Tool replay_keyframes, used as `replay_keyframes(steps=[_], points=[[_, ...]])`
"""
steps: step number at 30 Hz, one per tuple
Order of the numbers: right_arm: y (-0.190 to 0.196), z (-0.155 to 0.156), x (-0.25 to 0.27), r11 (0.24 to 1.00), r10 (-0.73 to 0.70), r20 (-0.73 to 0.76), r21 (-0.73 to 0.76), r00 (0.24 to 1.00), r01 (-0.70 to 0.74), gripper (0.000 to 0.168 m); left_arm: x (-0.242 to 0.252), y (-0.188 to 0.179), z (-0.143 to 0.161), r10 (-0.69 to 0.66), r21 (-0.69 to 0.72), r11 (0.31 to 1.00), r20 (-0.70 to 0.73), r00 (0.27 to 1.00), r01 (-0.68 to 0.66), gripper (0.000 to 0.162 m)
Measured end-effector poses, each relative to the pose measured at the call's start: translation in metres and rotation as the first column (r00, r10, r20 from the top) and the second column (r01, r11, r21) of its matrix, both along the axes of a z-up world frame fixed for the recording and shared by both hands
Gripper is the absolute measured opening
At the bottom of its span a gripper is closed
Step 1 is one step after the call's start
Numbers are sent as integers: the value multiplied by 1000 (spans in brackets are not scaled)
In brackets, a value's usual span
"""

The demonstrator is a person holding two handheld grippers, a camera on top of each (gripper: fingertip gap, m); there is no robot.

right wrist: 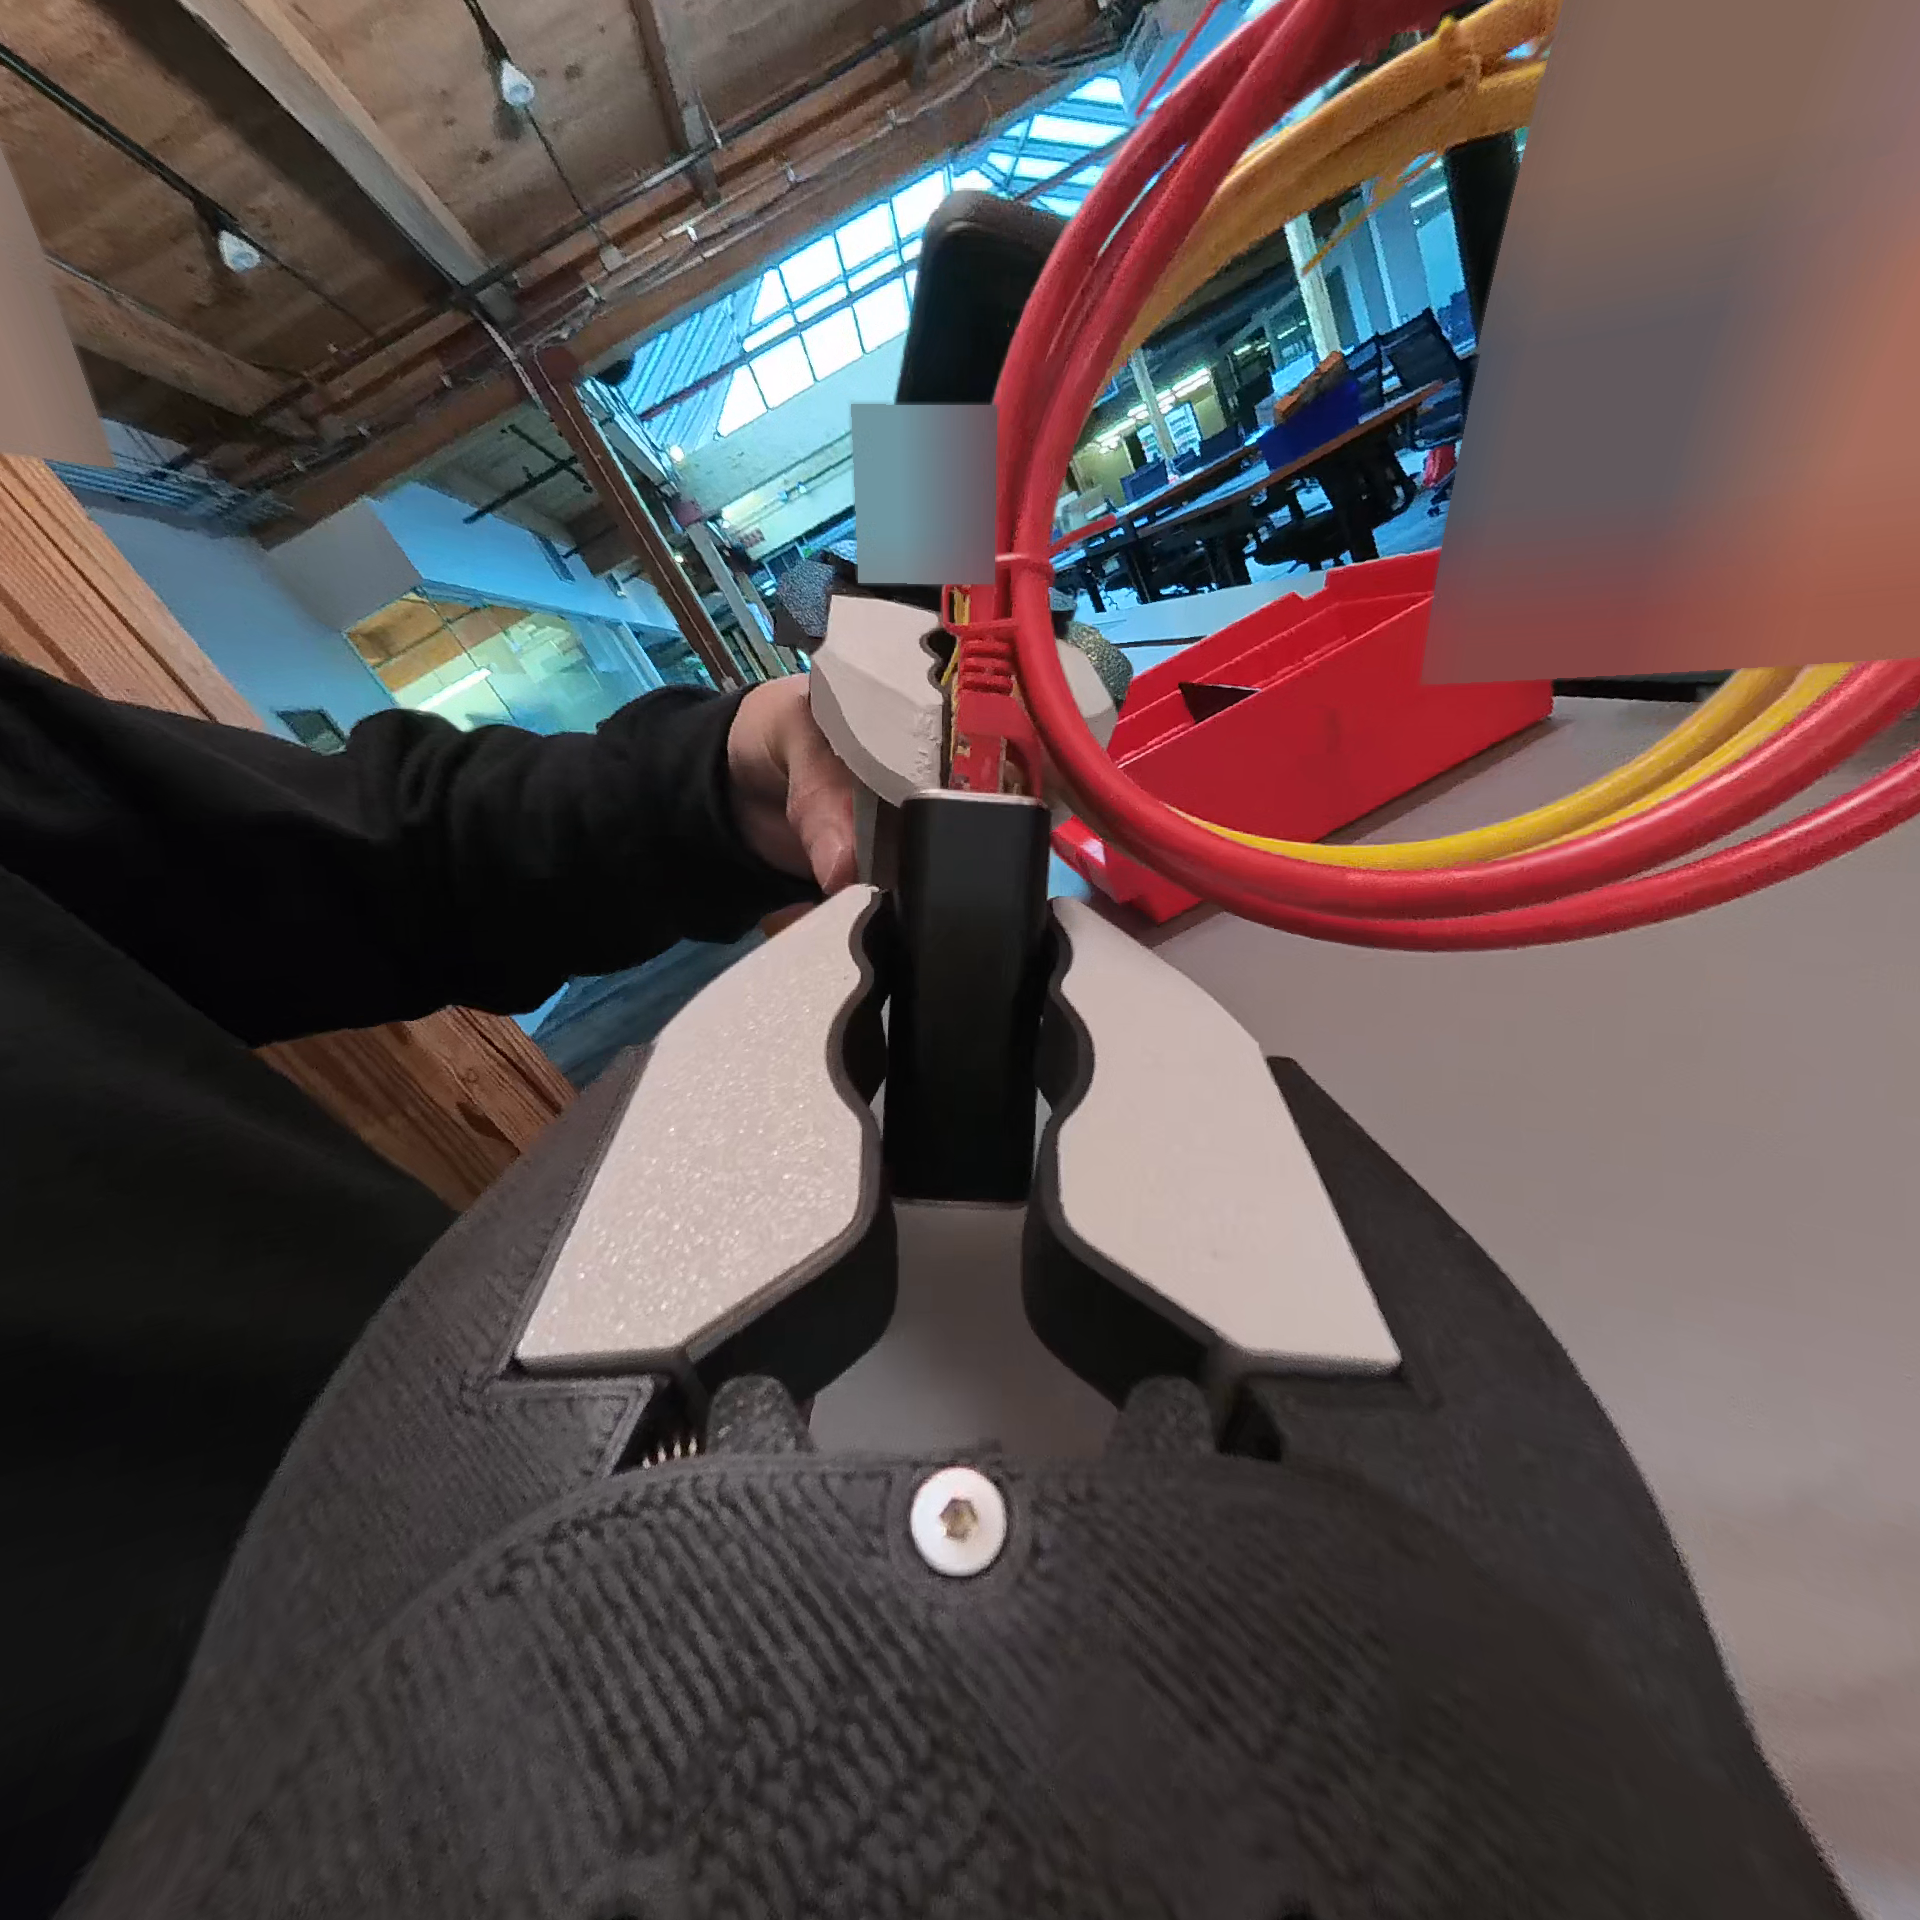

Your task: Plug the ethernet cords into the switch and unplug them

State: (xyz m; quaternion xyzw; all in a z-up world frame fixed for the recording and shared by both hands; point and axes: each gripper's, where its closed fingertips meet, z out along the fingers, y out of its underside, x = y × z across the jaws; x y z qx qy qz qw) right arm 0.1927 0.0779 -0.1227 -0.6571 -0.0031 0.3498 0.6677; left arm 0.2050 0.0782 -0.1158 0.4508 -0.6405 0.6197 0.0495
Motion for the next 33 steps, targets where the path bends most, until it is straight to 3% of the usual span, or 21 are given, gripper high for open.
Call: replay_keyframes(steps=[7,14,22,27,30,32,33], points=[[0,0,0,1000,-7,18,-8,1000,7,28,0,0,0,34,-50,998,8,999,-33,13],[-3,4,-8,999,45,15,10,999,-45,27,-10,-4,3,-31,91,996,71,997,24,13],[-1,0,-4,1000,0,72,-28,997,2,27,-6,-2,0,27,-90,996,35,999,-24,13],[1,-6,-2,998,-20,104,-60,994,26,28,-4,0,-5,70,-134,989,11,997,-68,13],[1,-6,-4,999,15,45,-48,999,-13,27,-6,0,-5,65,-81,995,37,997,-62,13],[2,-13,-6,997,52,5,-54,999,-51,27,-7,1,-11,40,85,995,76,996,-46,13],[2,-11,-7,998,57,-8,-40,998,-57,27,-8,1,-8,31,102,994,82,996,-40,13]])
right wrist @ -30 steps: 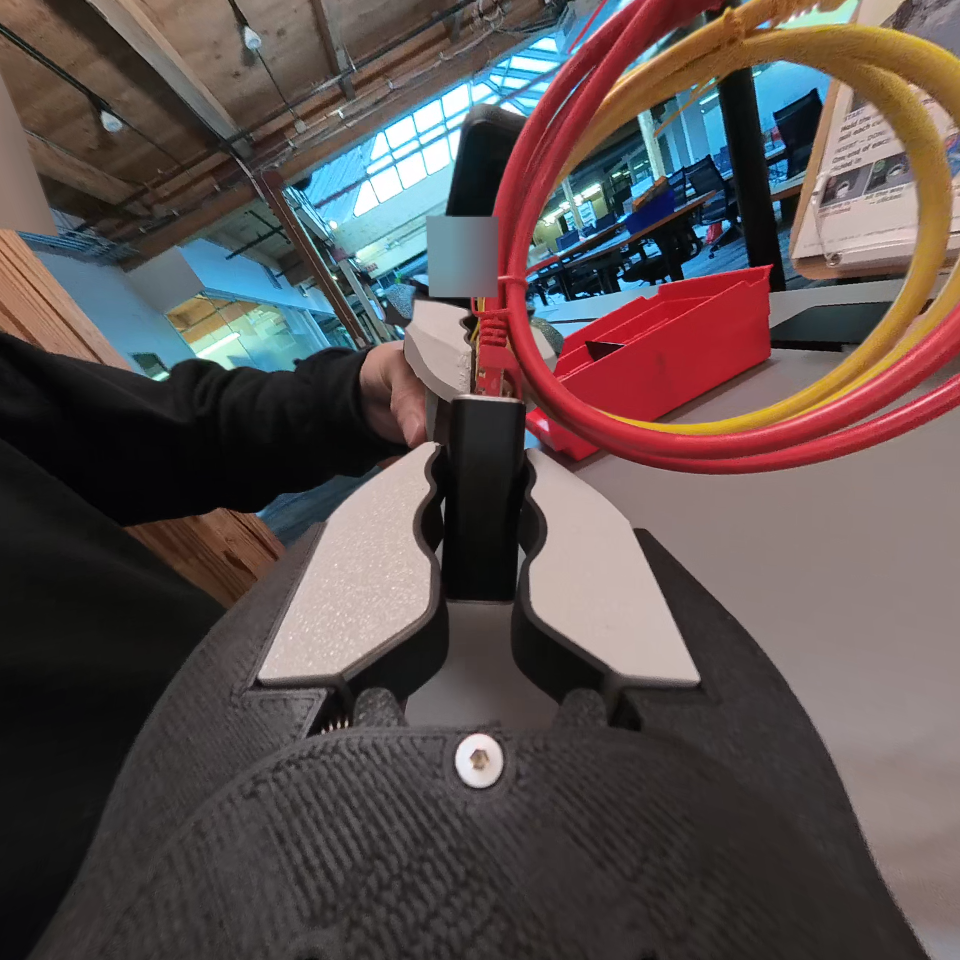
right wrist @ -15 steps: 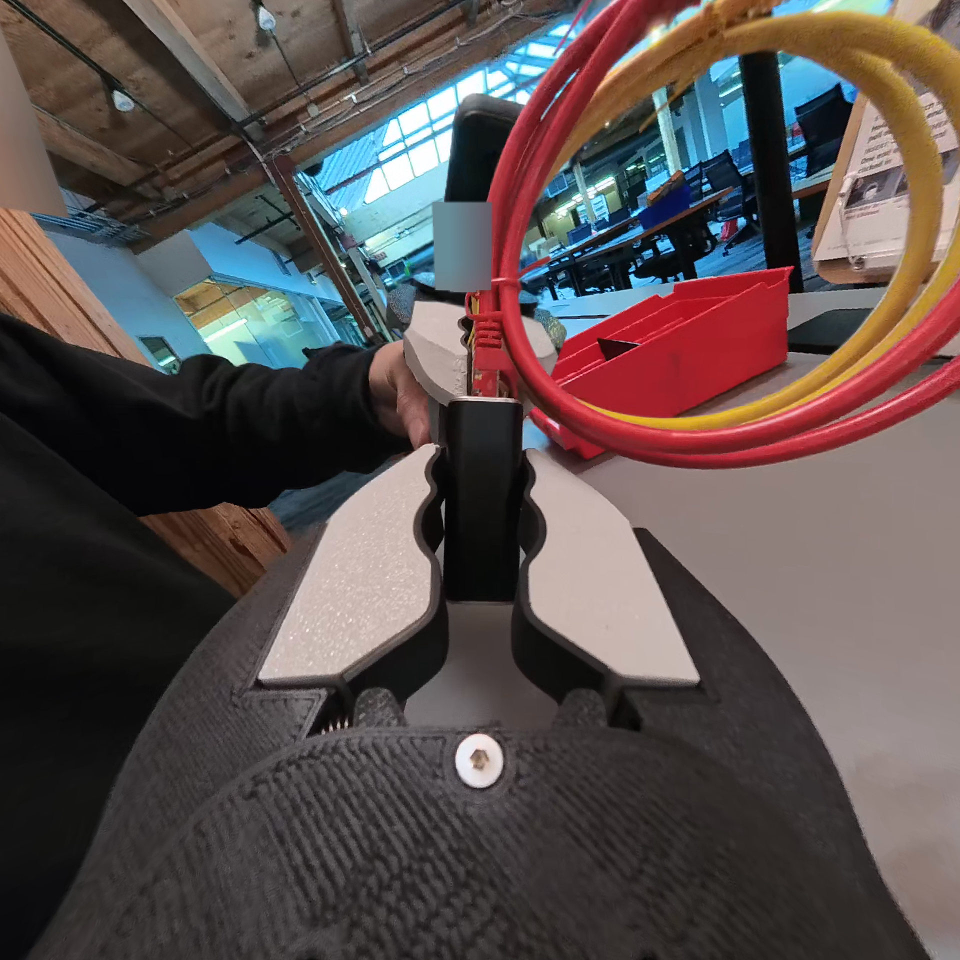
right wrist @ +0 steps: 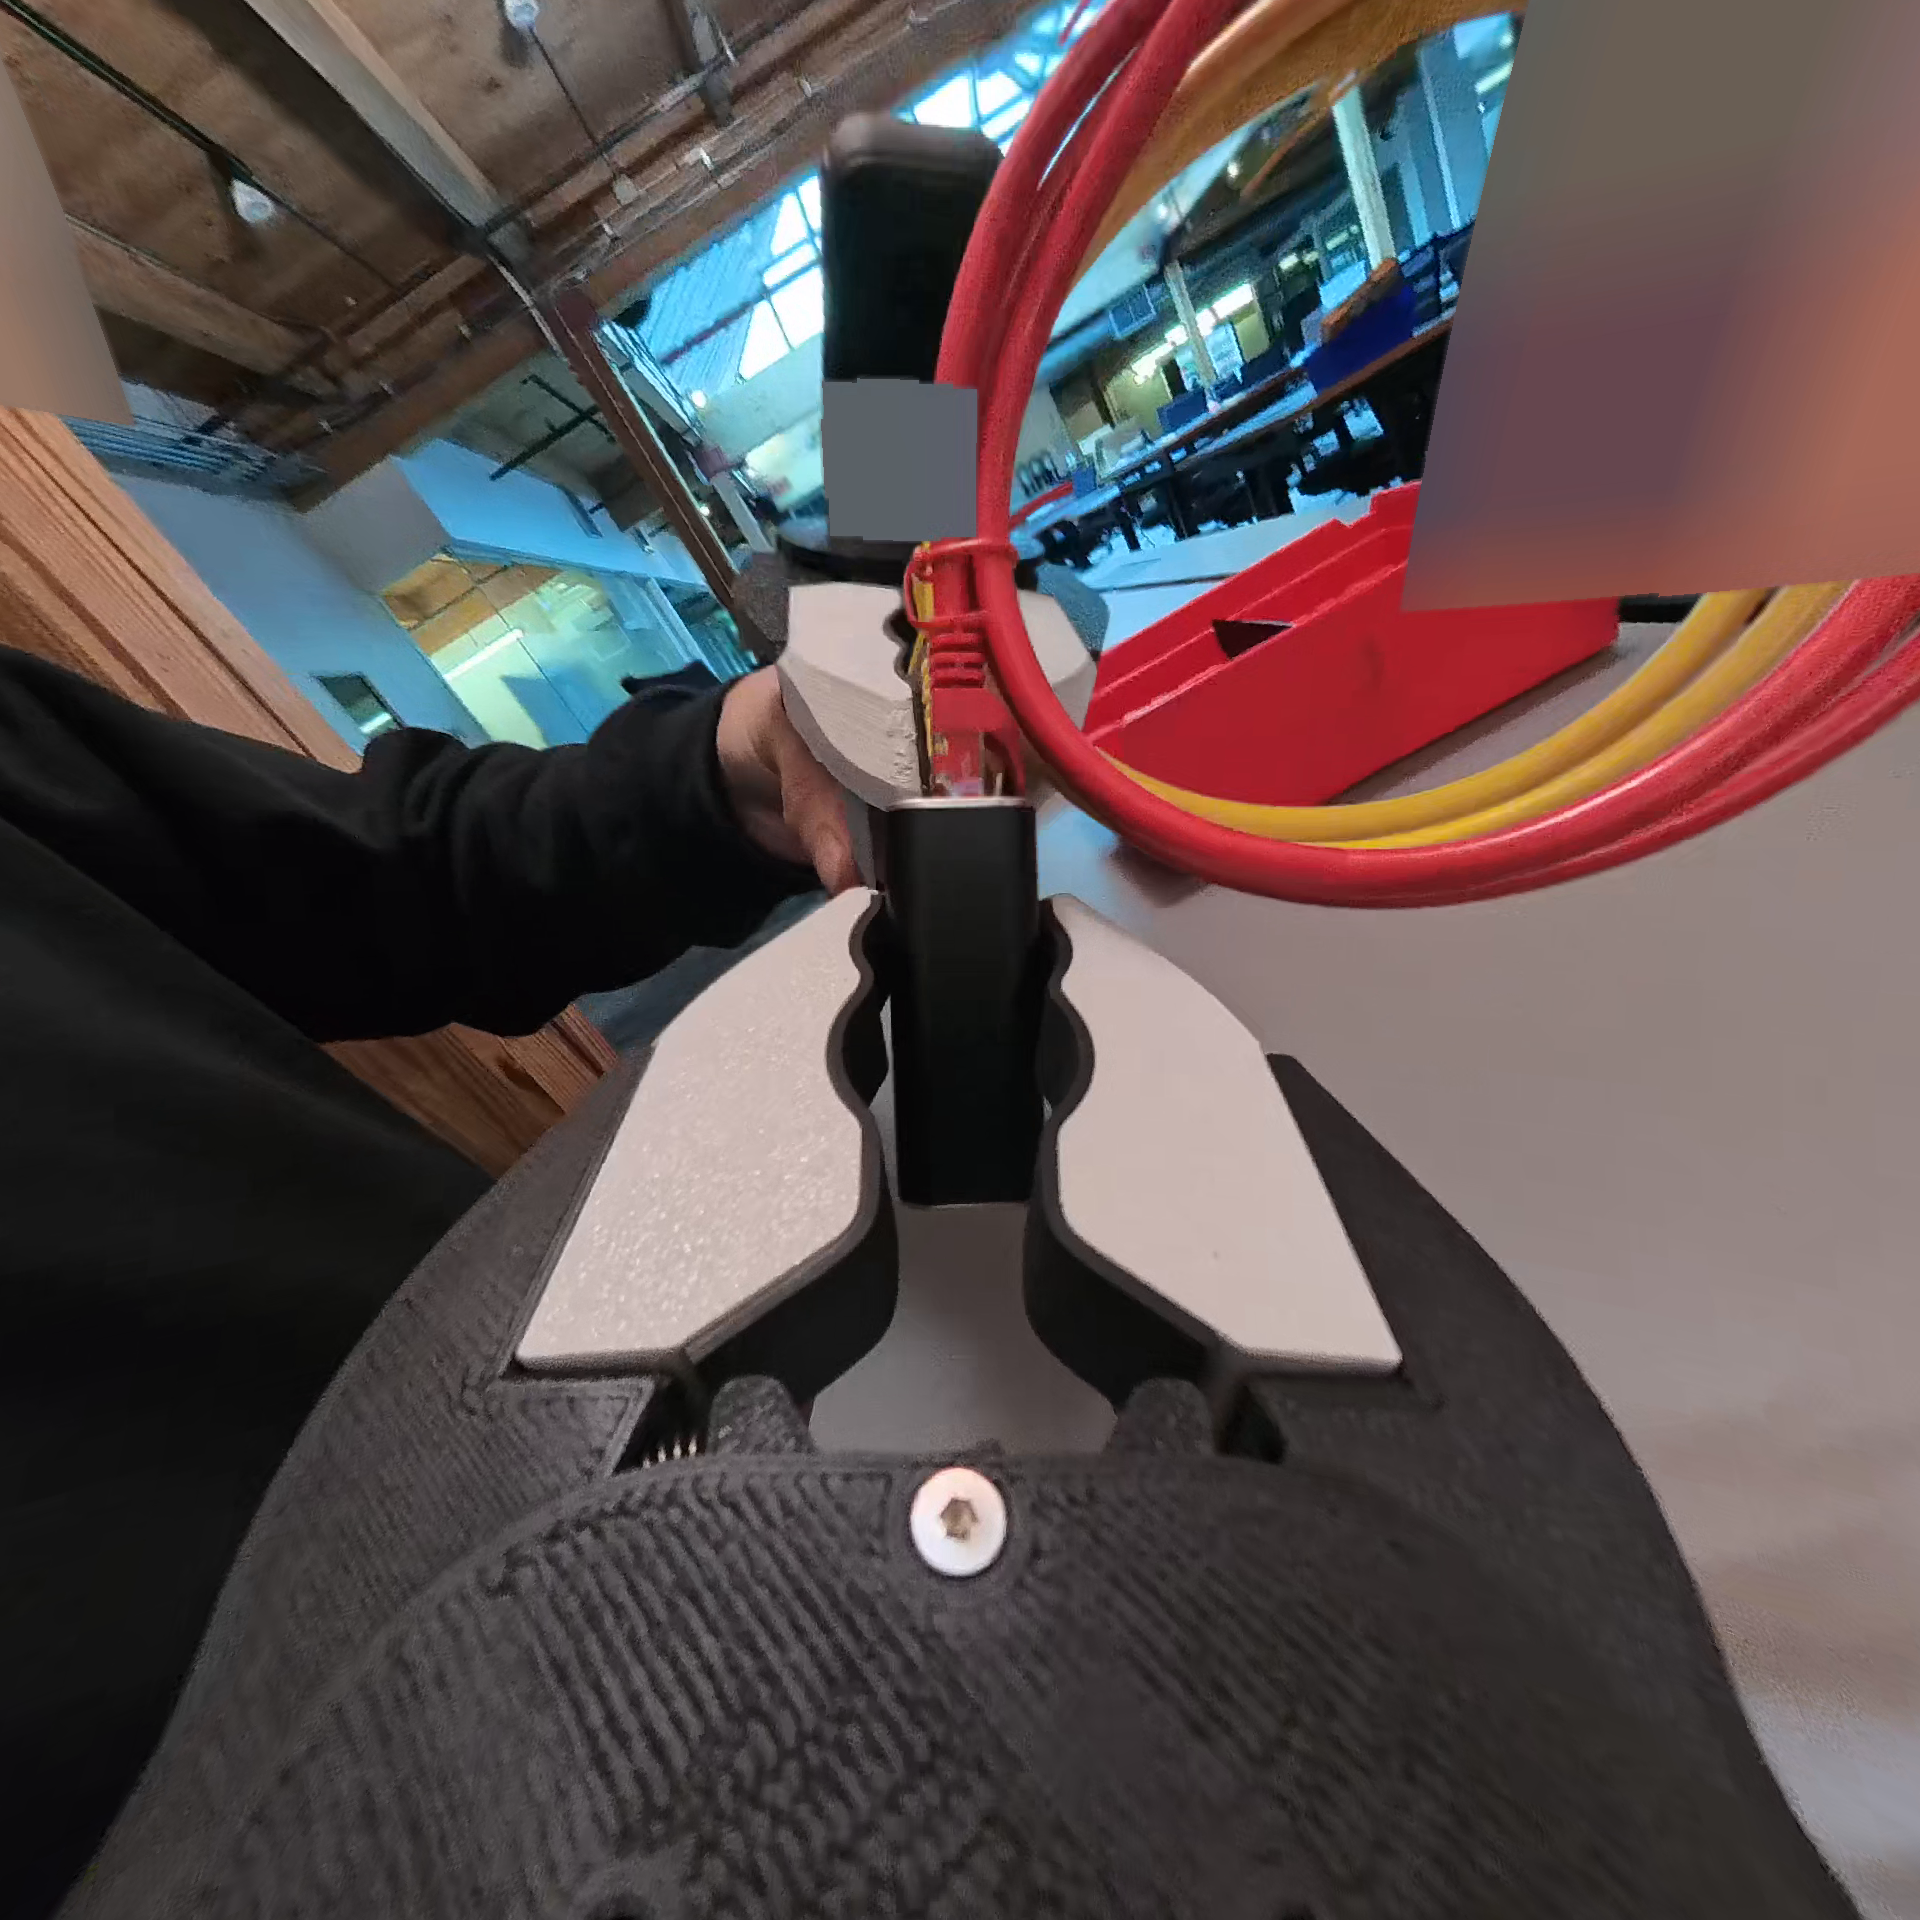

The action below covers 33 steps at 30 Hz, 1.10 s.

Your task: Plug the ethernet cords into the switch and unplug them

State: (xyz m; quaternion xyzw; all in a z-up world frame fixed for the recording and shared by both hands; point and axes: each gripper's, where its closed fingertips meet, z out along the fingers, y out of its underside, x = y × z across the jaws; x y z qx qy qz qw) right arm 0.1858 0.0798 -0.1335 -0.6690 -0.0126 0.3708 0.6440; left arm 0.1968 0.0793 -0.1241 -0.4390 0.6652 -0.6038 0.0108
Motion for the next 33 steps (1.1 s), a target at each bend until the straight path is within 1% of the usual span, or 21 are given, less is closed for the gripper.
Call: replay_keyframes(steps=[1,3,5,7,8,11,13,14,16,17,18,19,21,22,24,26,27,29,30,32,33], points=[[0,3,-1,1000,-6,12,8,1000,6,28,0,0,3,1,-25,1000,-3,1000,-1,13],[0,7,-2,1000,-30,71,4,997,30,27,-1,0,7,10,-128,992,-27,1000,-14,13],[1,6,0,999,-49,80,-3,996,49,27,1,1,7,35,-208,977,-54,998,-46,13],[2,4,1,998,-60,85,-12,995,61,28,3,1,6,53,-242,968,-59,997,-65,13],[1,4,1,998,-55,81,-12,995,56,28,3,1,5,52,-241,968,-54,997,-64,13],[-3,4,0,1000,-24,84,1,996,24,27,-1,-3,4,24,-157,987,-32,999,-29,14],[-4,11,-1,999,-7,43,39,999,5,27,-2,-5,9,41,-117,992,-23,999,-43,13],[-4,13,-1,999,-3,31,51,1000,1,27,-2,-4,11,55,-81,995,9,998,-54,13],[-4,13,0,998,-5,40,59,999,3,26,-1,-3,11,89,-26,996,52,995,-88,14],[-4,13,3,998,-29,51,64,998,26,26,1,-1,12,123,-32,992,52,991,-122,22],[-5,15,7,996,-50,49,77,998,46,26,2,2,15,156,-59,987,51,986,-153,36],[-7,19,12,993,-63,26,104,998,60,26,1,4,17,172,-89,982,55,984,-167,36],[-14,31,26,976,-96,-65,187,993,107,26,-5,3,21,176,-136,977,90,980,-163,36],[-19,39,32,961,-98,-120,246,988,126,26,-7,1,19,180,-137,977,98,979,-166,36],[-29,52,42,921,-66,-234,359,970,149,26,-9,-1,6,194,-93,978,78,978,-187,36],[-36,60,48,876,-47,-297,446,954,182,26,-11,-7,-1,188,-81,980,57,981,-183,36],[-36,60,49,863,-62,-302,462,951,203,25,-10,-11,0,183,-90,980,59,981,-178,36],[-32,57,39,873,-33,-260,463,965,155,25,-9,-19,2,168,-97,982,78,983,-160,36],[-29,56,33,882,-16,-240,455,971,127,25,-7,-21,2,164,-86,984,83,983,-157,37],[-22,56,29,882,-33,-248,449,968,145,26,-4,-23,3,167,-53,985,108,980,-162,40],[-20,55,24,885,-24,-236,447,971,131,26,-4,-25,6,150,-48,988,134,980,-145,40]])
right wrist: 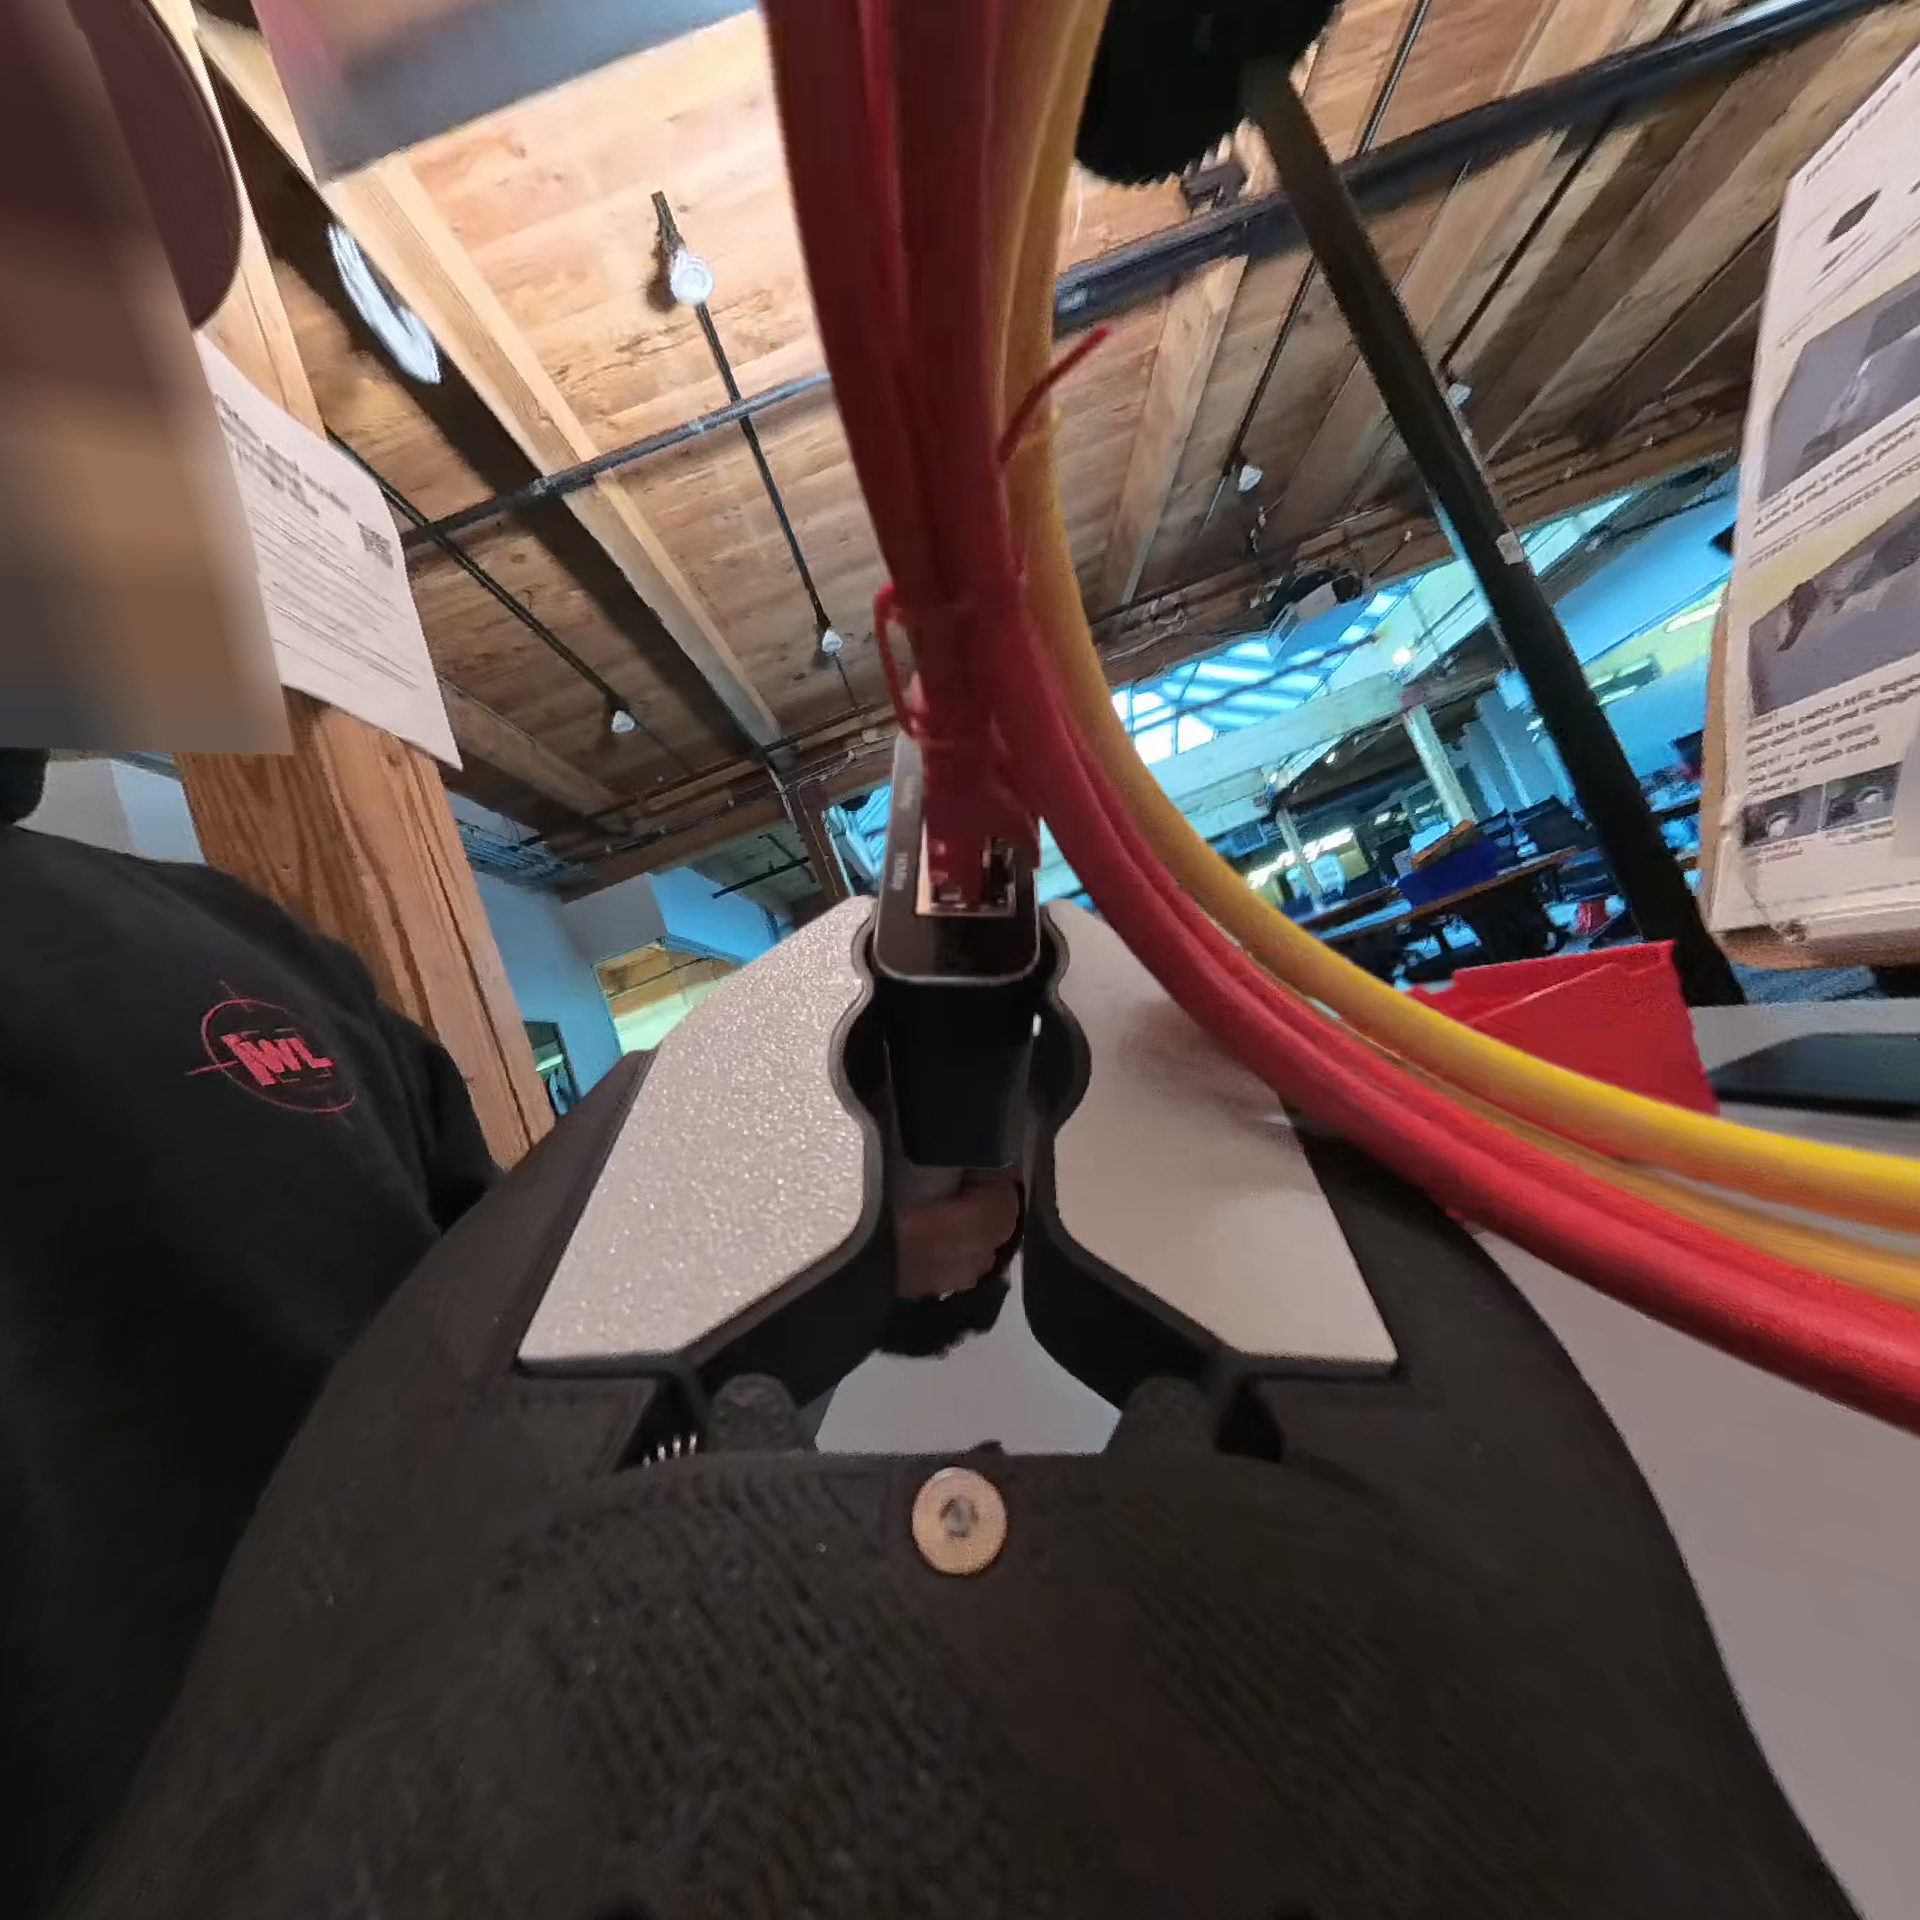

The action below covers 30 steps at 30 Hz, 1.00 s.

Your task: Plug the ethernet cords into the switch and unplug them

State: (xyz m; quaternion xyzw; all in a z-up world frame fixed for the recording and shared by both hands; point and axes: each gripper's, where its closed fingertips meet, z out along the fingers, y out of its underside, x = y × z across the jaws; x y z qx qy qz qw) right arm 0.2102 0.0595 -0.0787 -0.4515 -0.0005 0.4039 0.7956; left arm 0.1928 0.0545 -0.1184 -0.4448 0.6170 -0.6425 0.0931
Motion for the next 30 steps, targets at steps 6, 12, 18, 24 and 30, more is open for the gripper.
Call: replay_keyframes(steps=[6,12,18,24,30], points=[[15,-14,-26,988,42,185,-152,982,-13,26,-3,4,1,-22,63,998,38,999,19,44],[19,-17,-48,975,131,339,-215,932,-58,25,-14,-4,-4,-113,215,973,100,989,90,30],[27,-21,-57,961,118,540,-274,833,42,31,-7,2,-19,-81,538,842,184,980,-31,27],[35,-22,-33,912,-9,523,-347,853,221,55,6,39,-8,86,698,645,336,938,-310,27],[44,-17,-24,898,-120,310,-372,943,237,68,11,50,10,82,757,406,529,845,-513,27]])
